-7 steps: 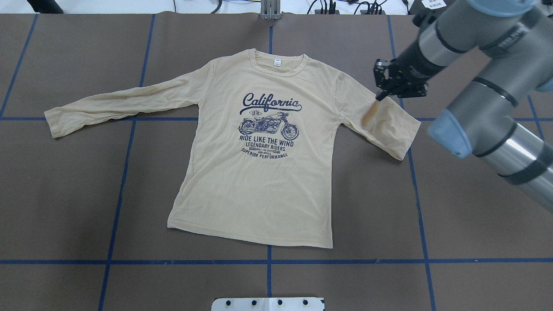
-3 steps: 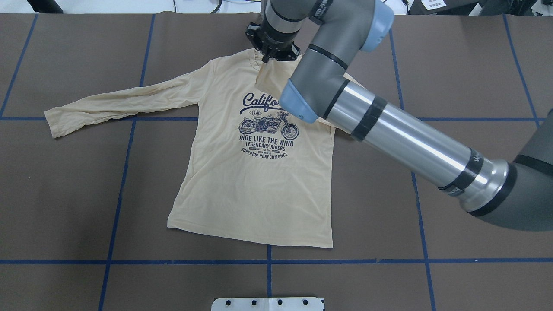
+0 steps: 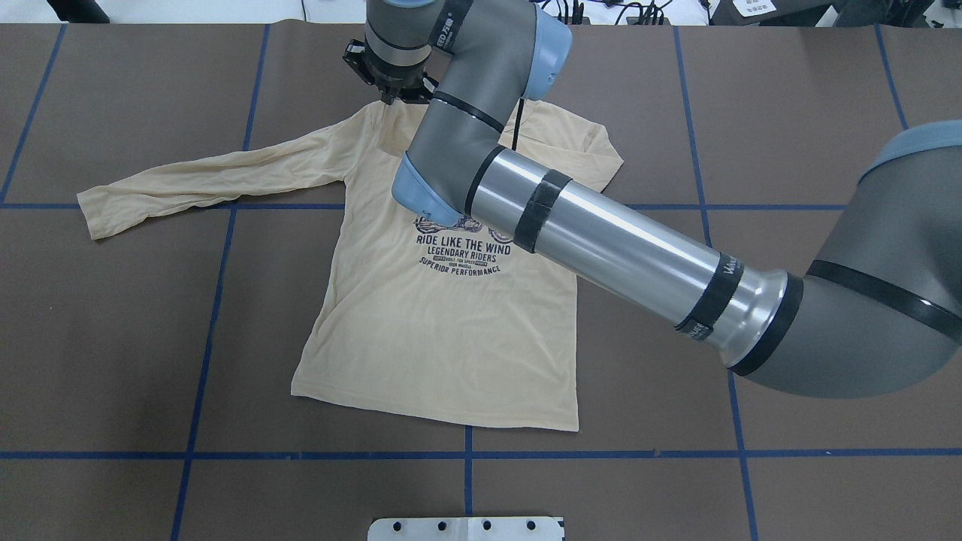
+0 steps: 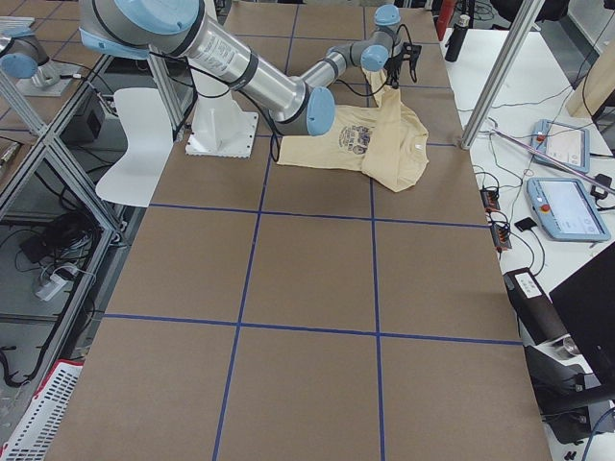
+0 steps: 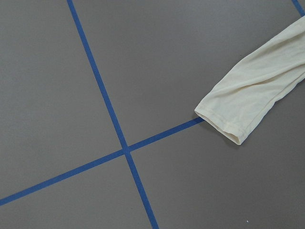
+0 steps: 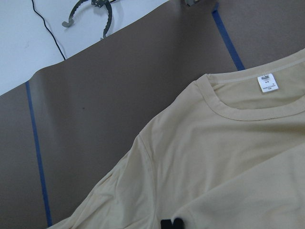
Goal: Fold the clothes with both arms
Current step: 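Carry the held sleeve across the shirt chest toward the collar, then release the sleeve and raise the right gripper while the left gripper approaches the other cuff, then lower the left gripper and grasp the cuff of the other sleeve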
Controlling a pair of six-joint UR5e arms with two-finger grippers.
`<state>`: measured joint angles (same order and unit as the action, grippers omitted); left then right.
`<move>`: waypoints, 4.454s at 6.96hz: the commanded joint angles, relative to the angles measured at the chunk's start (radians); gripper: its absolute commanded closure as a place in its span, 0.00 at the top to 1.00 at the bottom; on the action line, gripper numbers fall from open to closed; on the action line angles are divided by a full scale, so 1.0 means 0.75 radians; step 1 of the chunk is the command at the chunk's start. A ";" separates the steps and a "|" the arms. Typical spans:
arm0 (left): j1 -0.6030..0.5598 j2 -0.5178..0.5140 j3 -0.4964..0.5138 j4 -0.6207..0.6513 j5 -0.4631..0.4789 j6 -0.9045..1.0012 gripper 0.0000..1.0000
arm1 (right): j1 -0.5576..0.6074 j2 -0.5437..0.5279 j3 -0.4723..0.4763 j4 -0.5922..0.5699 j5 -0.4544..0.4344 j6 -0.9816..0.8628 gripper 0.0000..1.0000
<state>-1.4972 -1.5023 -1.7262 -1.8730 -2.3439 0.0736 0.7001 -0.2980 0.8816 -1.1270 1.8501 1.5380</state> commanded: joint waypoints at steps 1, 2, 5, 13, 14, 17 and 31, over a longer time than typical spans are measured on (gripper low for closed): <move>0.000 0.001 -0.007 0.000 -0.002 0.000 1.00 | -0.037 0.127 -0.229 0.140 -0.104 0.041 0.02; 0.000 0.001 0.001 0.000 -0.002 0.002 1.00 | -0.044 0.154 -0.318 0.234 -0.159 0.133 0.51; 0.026 -0.052 0.031 -0.004 -0.004 0.002 1.00 | -0.050 0.166 -0.327 0.231 -0.215 0.150 0.99; 0.439 -0.533 0.827 -0.597 0.002 -0.550 0.68 | 0.232 -1.017 0.998 -0.115 0.371 -0.299 0.99; 0.446 -0.529 0.867 -0.593 -0.004 -0.550 0.63 | 0.236 -1.036 1.003 -0.113 0.374 -0.302 0.99; 0.428 -0.505 0.880 -0.593 -0.176 -0.544 0.53 | 0.232 -1.038 1.007 -0.111 0.358 -0.300 0.99; 0.348 -0.611 1.121 -0.585 -0.250 -0.526 0.49 | 0.224 -1.104 1.054 -0.109 0.331 -0.300 0.99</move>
<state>-1.2433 -1.9604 -0.8875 -2.3117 -2.5268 -0.3206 0.8680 -1.1251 1.6687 -1.2089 2.0983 1.3131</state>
